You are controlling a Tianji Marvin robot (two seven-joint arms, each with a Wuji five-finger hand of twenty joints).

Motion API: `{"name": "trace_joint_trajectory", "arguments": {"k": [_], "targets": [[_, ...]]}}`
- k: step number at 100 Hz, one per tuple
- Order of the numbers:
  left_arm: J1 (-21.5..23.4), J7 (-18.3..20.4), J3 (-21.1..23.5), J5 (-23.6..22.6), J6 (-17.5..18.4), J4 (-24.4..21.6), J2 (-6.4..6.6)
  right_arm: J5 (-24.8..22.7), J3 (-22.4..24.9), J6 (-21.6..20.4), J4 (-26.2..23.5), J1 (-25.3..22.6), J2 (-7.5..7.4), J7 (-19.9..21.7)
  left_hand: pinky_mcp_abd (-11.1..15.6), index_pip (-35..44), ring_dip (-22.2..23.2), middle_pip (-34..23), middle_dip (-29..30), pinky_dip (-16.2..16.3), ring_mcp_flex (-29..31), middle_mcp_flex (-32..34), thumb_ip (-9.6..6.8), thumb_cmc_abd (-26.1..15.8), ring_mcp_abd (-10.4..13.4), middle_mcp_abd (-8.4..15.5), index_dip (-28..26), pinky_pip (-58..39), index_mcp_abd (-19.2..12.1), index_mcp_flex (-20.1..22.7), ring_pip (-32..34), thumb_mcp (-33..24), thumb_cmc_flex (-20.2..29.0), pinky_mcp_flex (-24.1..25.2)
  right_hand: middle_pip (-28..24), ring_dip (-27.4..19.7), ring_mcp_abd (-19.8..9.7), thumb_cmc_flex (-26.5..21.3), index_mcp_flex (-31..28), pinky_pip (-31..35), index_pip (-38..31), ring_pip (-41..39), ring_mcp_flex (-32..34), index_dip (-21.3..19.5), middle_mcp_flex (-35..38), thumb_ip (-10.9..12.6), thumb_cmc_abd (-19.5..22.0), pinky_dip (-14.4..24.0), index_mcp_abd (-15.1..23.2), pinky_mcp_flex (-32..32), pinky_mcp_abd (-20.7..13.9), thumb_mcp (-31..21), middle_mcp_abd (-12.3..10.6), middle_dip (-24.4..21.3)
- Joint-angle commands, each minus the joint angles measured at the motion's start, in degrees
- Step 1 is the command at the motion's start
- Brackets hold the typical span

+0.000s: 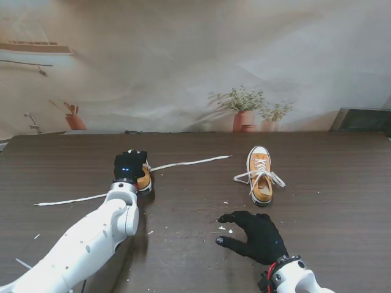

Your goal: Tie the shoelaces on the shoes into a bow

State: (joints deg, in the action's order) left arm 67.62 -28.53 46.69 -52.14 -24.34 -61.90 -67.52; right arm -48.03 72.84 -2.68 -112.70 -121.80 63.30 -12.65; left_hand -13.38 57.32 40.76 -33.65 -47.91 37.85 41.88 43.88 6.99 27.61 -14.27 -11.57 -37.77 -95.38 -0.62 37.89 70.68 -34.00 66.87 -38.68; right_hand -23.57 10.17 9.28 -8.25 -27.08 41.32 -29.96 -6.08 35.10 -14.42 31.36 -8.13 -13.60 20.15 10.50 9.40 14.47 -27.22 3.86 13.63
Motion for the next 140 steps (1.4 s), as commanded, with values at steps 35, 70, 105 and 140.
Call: {"name": "trace_joint_trajectory", "arguments": {"k": [35,70,105,140], "targets": [[11.32,18.92,3.76,-6.66,-4.06,-23.66,3.78,-0.55,-0.51,0.34,-0.83,-0.93,0.18,-1.03,6.86,11.89,3.84,-14.06,-9.27,-1.69,1.27,8.85,-2.04,-6.69,-0.80,0.12,-7.55,-5.90,-3.17,6.03,4.40,-12.87,4.53,-2.92,0.20,0.78,0.47,-1.68,-0.94,0.99,-0.33,-0.16,0.90,-0.77,2.11,0.93,1.27,0.40,0.47,-0.04,0.70,2.72,0.68,0.66],[19.93,25.95,3.24,-7.08,-1.63,-37.04,4.97,-0.66,-0.63,0.31,-0.83,-1.31,0.28,-1.88,6.10,10.23,4.31,-12.47,-10.06,-1.90,0.60,8.71,-2.04,-6.59,-1.22,-0.25,-7.20,-4.94,-2.61,6.03,3.26,-12.34,4.85,-1.75,0.23,0.85,0.62,-1.87,-1.09,1.48,-0.34,-0.34,1.27,-0.71,2.53,0.98,1.44,0.18,0.28,0.16,0.74,3.07,0.91,0.68],[26.70,28.69,2.55,-6.45,2.09,-45.14,5.76,-0.68,-0.94,0.51,-0.61,-1.06,0.34,-2.35,5.45,8.88,4.71,-11.21,-10.32,-1.77,-0.02,8.45,-2.00,-6.62,-1.76,-0.57,-6.72,-3.95,-2.13,6.08,2.19,-11.87,5.05,-0.67,0.21,0.87,0.83,-2.11,-1.35,2.00,-0.44,-0.48,1.61,-0.66,2.96,1.01,1.57,-0.06,0.29,0.37,0.80,3.34,1.05,0.71],[29.19,27.01,0.02,-3.38,6.35,-46.66,5.78,-0.61,-1.22,1.27,-0.60,-1.11,0.51,-3.27,4.88,8.15,4.72,-10.12,-10.35,-1.47,-0.17,8.47,-1.81,-6.48,-1.72,-0.64,-6.40,-2.59,-1.70,6.34,0.84,-11.74,5.20,0.71,0.19,0.91,1.13,-2.39,-1.68,2.61,-0.52,-0.69,2.12,-0.60,3.51,1.04,1.57,-0.25,-0.05,0.58,1.09,3.58,1.44,0.72]]}}
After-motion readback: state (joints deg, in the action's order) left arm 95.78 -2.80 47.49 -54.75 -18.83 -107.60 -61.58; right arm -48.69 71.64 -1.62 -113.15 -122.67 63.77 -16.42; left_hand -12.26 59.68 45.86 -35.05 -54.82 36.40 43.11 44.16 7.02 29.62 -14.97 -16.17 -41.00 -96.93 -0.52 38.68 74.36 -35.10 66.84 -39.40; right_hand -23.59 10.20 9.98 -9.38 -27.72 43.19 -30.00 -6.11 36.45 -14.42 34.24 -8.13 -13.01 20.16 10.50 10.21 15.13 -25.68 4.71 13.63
